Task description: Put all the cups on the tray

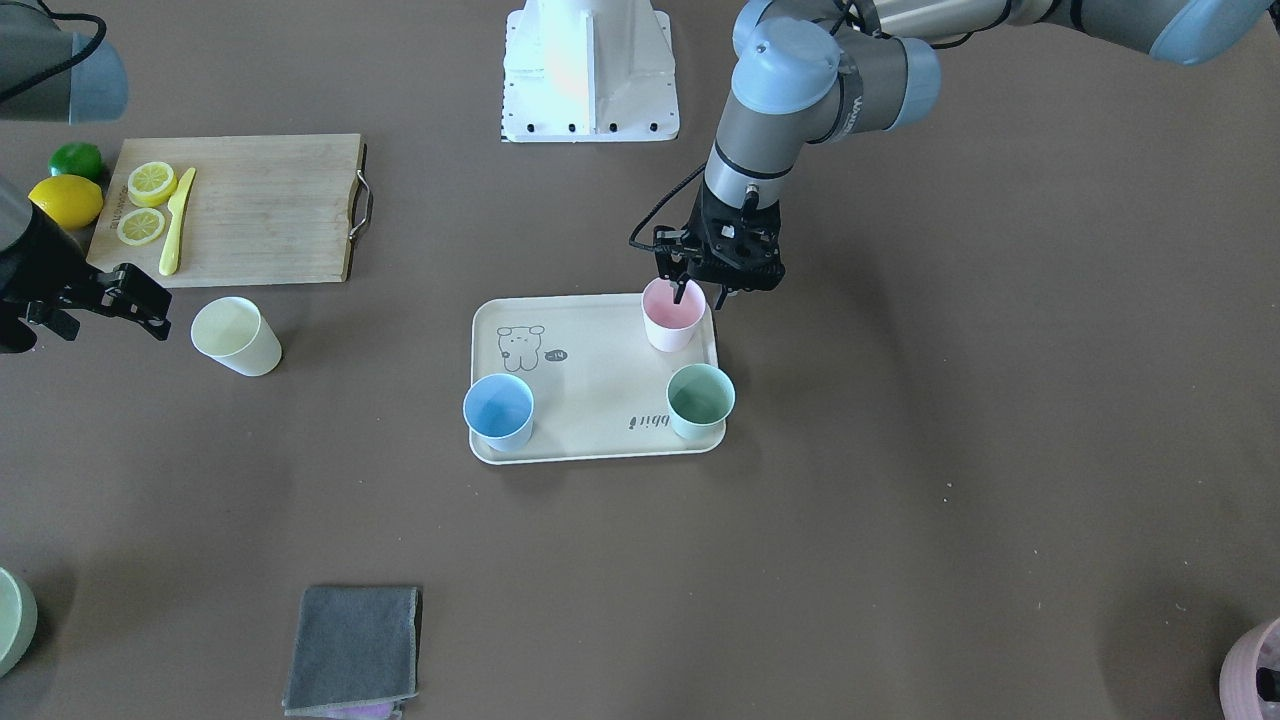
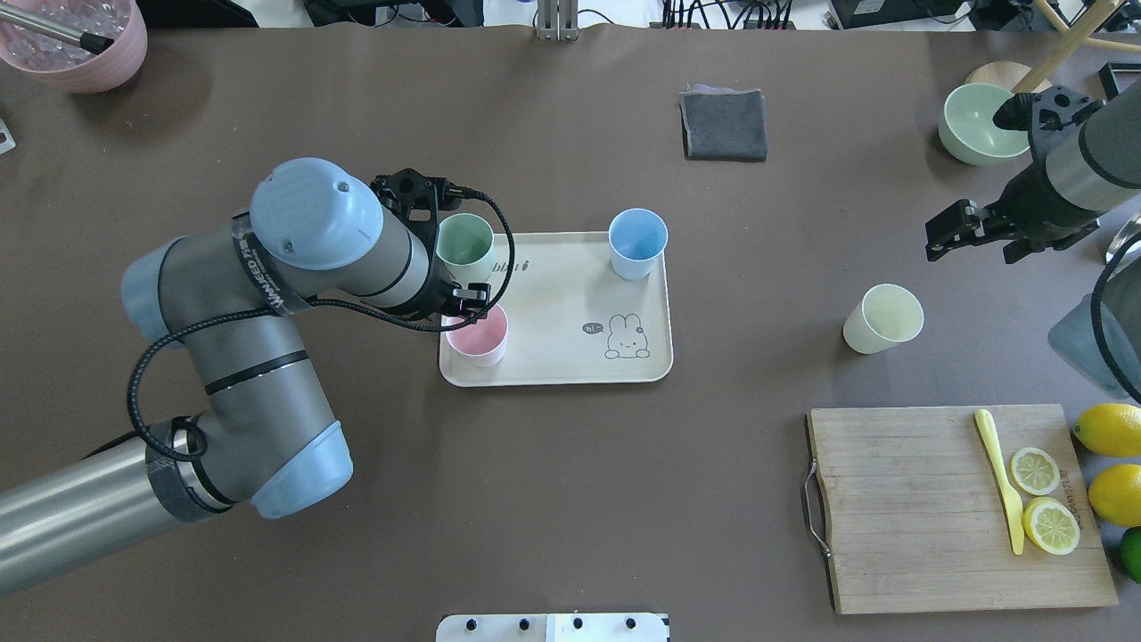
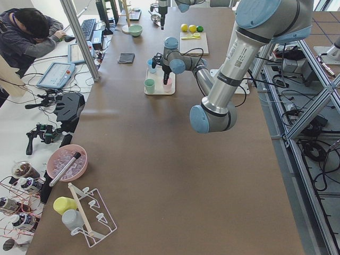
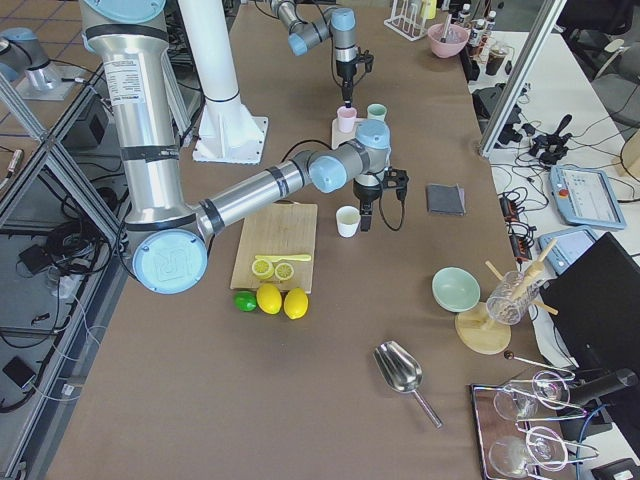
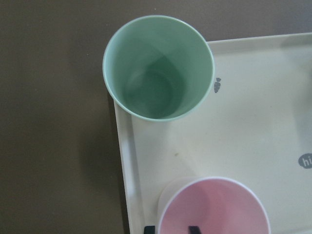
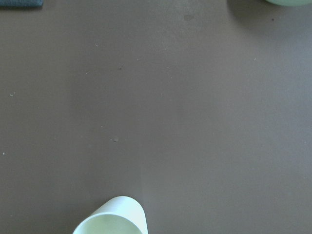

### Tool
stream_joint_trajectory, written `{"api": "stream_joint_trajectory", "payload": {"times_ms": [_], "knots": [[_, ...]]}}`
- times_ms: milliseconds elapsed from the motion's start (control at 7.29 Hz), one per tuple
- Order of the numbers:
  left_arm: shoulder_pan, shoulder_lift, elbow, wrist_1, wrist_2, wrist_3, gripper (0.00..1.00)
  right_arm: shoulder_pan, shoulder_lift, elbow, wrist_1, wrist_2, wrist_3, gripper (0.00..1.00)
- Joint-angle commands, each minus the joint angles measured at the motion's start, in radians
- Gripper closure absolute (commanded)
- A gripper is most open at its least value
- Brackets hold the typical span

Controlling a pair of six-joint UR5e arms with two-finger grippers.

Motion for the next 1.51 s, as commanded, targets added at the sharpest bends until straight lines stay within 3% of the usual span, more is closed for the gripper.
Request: {"api": "stream_joint_trajectory", "payload": {"times_ms": [0,275,412,549,686,961,1373], "knots": [[-0.151,-0.012,-0.094,0.129,-0.124,0.119,0.02,-0.082,-0.024,0.006,0.014,-0.058,0.053,0.02],[-0.181,-0.004,-0.093,0.131,-0.126,0.167,0.02,-0.151,-0.065,0.001,0.11,-0.102,0.119,0.04],[-0.181,-0.003,-0.094,0.131,-0.126,0.167,0.02,-0.173,-0.076,0.001,0.123,-0.118,0.136,0.24],[-0.181,0.008,-0.102,0.13,-0.125,0.168,0.02,-0.185,-0.075,-0.002,0.123,-0.122,0.138,0.8],[-0.182,0.011,-0.107,0.13,-0.125,0.17,0.02,-0.196,-0.075,-0.003,0.123,-0.139,0.141,1.0],[-0.19,0.039,-0.133,0.128,-0.128,0.199,0.02,-0.222,-0.047,0.003,0.124,-0.17,0.231,1.0],[-0.263,0.079,-0.134,0.128,-0.166,0.271,0.02,-0.224,0.146,0.02,0.068,-0.162,0.383,1.0]]}}
